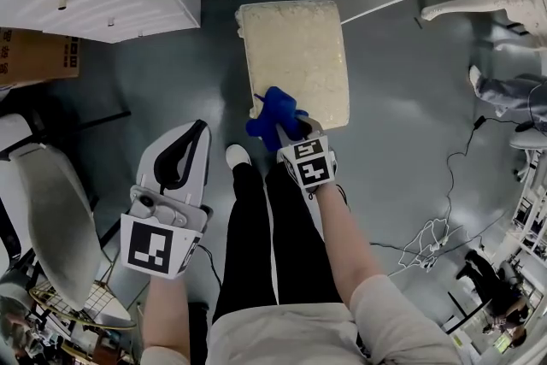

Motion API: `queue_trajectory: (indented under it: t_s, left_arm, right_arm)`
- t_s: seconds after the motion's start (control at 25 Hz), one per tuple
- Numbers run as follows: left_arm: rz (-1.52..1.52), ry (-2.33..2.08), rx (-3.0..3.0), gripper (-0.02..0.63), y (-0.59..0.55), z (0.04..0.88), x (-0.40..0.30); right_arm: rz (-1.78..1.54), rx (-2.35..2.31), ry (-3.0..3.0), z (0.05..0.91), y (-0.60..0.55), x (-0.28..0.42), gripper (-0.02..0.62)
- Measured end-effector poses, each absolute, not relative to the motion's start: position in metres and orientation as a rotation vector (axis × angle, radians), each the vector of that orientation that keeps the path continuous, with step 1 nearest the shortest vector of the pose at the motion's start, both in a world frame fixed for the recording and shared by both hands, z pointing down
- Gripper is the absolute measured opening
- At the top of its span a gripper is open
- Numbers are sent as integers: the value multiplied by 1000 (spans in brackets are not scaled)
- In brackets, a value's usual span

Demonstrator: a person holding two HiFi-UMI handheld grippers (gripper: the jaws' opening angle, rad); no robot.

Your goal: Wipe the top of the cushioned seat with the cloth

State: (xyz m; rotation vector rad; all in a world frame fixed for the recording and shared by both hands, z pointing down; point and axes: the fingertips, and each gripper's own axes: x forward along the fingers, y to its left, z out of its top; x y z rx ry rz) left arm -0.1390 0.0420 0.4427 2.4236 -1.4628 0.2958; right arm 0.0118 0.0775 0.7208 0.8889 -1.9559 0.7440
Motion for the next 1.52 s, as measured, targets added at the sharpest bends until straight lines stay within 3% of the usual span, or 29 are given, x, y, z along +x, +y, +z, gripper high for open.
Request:
queue_trajectory:
  t_s: [0.68,1.52]
  left_arm:
    - [290,-1417,2433,0,48,428,-133]
    - [257,-1227,2653,0,32,286,-48]
  right_arm:
    - [919,917,-2033,674,71,-1,110]
    - [850,1124,-2287,401,54,37,107]
